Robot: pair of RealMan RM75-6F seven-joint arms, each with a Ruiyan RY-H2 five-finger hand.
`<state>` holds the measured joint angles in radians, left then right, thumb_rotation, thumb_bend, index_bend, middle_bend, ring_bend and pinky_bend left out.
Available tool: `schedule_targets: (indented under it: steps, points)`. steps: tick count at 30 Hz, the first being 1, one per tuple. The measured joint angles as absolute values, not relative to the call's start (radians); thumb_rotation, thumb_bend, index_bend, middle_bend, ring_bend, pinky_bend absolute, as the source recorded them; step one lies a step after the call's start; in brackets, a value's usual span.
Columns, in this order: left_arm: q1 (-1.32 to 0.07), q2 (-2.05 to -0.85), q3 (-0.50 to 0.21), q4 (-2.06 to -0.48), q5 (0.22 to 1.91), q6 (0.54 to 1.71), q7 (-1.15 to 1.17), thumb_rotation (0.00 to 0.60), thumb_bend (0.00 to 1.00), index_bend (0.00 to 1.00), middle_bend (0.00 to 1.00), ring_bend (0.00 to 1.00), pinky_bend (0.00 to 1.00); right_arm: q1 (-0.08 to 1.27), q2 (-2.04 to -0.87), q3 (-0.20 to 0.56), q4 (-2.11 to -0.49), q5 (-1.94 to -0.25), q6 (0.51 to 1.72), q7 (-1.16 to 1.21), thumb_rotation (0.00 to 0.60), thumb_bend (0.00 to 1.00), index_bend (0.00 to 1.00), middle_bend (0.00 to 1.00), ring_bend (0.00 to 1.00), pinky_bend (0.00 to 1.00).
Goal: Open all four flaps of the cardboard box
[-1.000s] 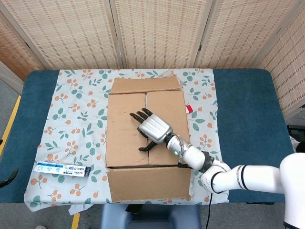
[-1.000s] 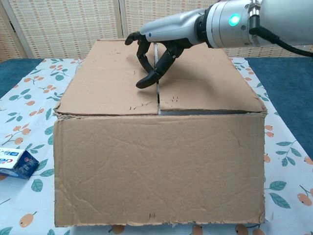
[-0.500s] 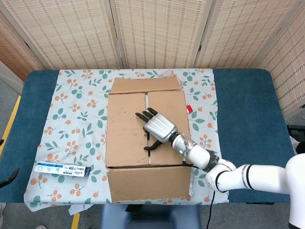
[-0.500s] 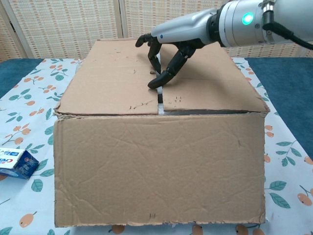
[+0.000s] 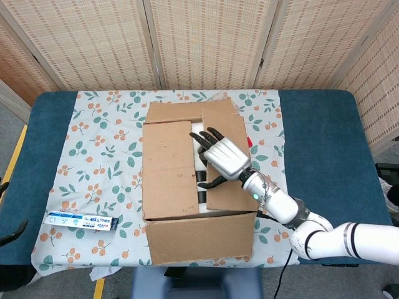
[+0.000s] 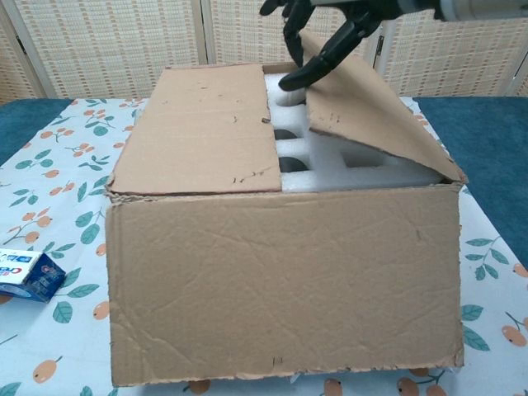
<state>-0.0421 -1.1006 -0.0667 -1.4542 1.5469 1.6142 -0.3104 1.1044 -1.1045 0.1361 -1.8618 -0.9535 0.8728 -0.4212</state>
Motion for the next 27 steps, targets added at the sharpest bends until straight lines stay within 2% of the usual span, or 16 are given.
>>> schedule_targets:
  steps: [8, 17, 27]
  points:
    - [-0.049, -1.116, -0.062, -1.48, 1.557, 1.608, -0.218, 0.6, 0.34, 0.0, 0.0, 0.0, 0.0, 0.96, -0.954, 0.131, -1.956, -1.077, 0.978, -0.32, 0.286, 0.26, 0.57, 0.0, 0.0, 0.0]
    - [-0.074, -1.135, -0.064, -1.491, 1.537, 1.556, -0.146, 0.6, 0.34, 0.0, 0.0, 0.0, 0.0, 0.783, -0.804, 0.101, -1.994, -1.236, 1.081, -0.164, 0.285, 0.26, 0.57, 0.0, 0.0, 0.0]
    - [-0.094, -1.15, -0.071, -1.496, 1.512, 1.519, -0.099, 0.6, 0.34, 0.0, 0.0, 0.0, 0.0, 0.616, -0.757, 0.058, -1.922, -1.407, 1.182, 0.023, 0.283, 0.26, 0.54, 0.0, 0.0, 0.0]
